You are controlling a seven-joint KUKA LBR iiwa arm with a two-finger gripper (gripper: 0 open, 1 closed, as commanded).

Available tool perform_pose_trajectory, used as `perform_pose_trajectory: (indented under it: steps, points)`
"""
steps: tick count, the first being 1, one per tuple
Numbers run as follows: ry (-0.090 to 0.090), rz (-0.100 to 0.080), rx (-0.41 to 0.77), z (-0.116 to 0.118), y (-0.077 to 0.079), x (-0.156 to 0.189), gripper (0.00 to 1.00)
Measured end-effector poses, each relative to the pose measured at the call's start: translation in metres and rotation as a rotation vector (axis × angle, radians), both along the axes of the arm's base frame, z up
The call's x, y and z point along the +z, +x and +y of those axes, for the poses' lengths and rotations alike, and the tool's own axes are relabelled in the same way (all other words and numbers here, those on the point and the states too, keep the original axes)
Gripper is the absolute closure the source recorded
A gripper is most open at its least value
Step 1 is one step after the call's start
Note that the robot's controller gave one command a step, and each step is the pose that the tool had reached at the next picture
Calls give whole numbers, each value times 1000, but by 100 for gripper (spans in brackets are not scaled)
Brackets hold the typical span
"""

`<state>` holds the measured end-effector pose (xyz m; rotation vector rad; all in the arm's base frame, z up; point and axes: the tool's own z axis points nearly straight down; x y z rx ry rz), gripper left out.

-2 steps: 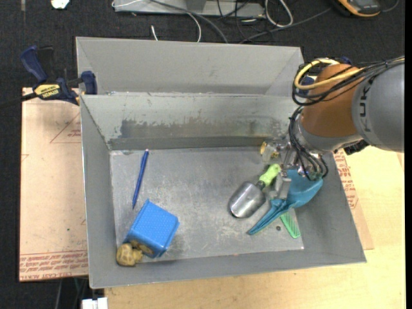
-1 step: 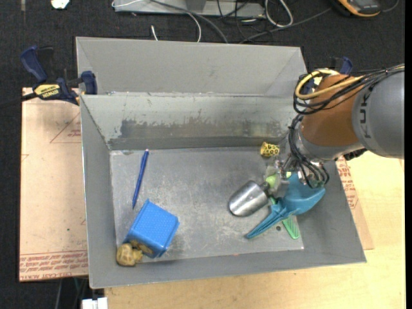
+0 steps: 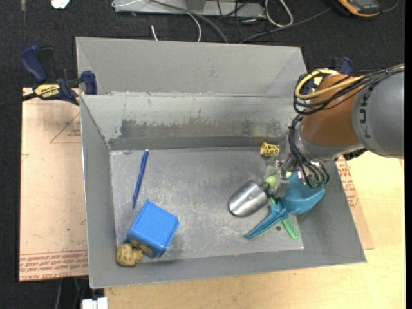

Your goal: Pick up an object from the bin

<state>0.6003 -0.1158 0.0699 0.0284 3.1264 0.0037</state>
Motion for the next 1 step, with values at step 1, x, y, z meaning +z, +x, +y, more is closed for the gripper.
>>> perform_pose_trajectory:
  steps: [1]
  points:
    - [1,-2,-17,4,3,15,100]
